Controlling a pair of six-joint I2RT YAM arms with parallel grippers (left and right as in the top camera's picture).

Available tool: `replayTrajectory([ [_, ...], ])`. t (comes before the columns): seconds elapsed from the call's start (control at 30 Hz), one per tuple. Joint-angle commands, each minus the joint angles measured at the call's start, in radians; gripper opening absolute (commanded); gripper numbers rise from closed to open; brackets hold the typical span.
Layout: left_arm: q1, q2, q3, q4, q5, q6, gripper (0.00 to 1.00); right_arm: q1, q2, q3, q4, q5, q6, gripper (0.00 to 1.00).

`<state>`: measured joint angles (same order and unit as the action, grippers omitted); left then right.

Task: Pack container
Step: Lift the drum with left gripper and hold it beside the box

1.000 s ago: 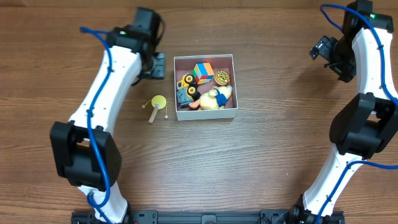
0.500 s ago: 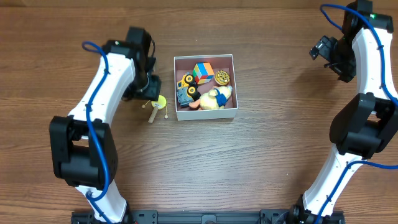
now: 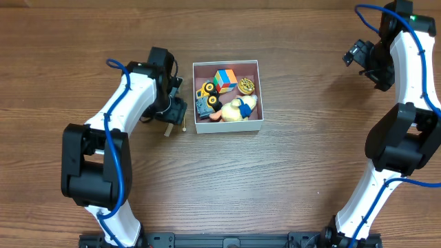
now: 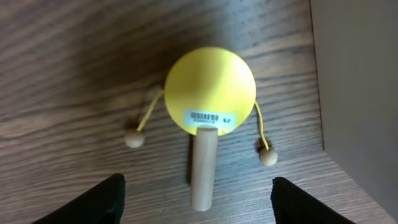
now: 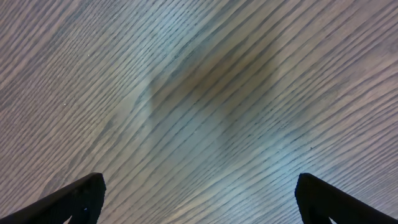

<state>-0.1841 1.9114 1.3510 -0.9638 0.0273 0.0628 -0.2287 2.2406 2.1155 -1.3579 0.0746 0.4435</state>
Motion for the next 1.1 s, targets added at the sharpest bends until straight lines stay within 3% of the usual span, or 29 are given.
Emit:
replayTrajectory([
  [0.0, -0.007, -0.009, -0.053, 0.040, 0.018, 0.035, 0.76, 0.002, -0.005, -0.003, 0.003, 0.002, -0.002, 1.00],
  [0.9, -0.006, -0.008, -0.094, 0.122, 0.044, 0.073, 0.79, 0.002, -0.005, -0.003, 0.004, 0.002, -0.002, 1.00],
  [1.07, -0.006, -0.008, -0.099, 0.127, 0.043, 0.080, 0.84, 0.002, -0.005, -0.003, 0.003, 0.002, -0.002, 1.00],
])
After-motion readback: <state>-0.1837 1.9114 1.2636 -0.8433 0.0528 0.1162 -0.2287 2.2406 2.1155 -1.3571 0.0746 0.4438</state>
